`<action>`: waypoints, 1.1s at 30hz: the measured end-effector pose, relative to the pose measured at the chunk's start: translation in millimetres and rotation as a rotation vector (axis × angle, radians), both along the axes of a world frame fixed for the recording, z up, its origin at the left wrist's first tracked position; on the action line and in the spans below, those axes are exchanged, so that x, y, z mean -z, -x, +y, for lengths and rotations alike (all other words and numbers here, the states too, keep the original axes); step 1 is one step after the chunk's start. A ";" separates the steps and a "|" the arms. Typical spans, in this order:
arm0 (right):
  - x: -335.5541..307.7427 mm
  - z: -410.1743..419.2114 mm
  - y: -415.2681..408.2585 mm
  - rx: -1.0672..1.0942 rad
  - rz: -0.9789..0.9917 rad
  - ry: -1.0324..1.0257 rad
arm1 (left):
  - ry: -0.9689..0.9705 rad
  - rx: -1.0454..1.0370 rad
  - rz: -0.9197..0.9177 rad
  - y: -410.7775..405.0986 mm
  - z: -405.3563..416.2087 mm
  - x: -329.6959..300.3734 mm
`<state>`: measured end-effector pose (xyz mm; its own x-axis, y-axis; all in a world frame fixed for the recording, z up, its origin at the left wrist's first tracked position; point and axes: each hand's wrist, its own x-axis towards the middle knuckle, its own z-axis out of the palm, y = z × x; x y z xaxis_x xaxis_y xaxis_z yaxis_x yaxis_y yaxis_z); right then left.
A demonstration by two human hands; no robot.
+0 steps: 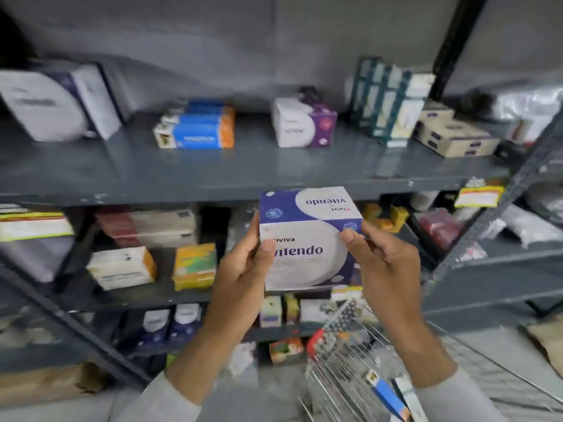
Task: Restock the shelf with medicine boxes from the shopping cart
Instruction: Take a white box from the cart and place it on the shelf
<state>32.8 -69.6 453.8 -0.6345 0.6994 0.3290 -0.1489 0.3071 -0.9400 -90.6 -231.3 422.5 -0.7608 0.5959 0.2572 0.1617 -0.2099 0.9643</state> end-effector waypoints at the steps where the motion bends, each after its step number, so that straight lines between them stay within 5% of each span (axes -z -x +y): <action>1: -11.6 -17.1 16.2 -0.035 0.010 -0.035 | -0.013 -0.040 0.021 13.4 -20.9 -10.5; 14: -81.7 -186.6 251.3 -0.403 0.059 -0.095 | -0.033 -0.410 0.129 185.6 -222.7 -93.1; 22: -90.9 -221.6 355.8 -0.527 -0.083 0.040 | -0.054 -0.493 -0.023 257.0 -245.7 -114.4; 33: -82.8 -226.0 377.7 -0.570 -0.111 0.080 | -0.036 -0.527 -0.039 268.3 -237.6 -113.8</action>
<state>-345.0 -295.7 536.6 -0.9455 0.2578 0.1987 -0.1685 0.1347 -0.9765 -358.9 -468.9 536.3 -0.9640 0.1217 0.2364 0.2187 -0.1428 0.9653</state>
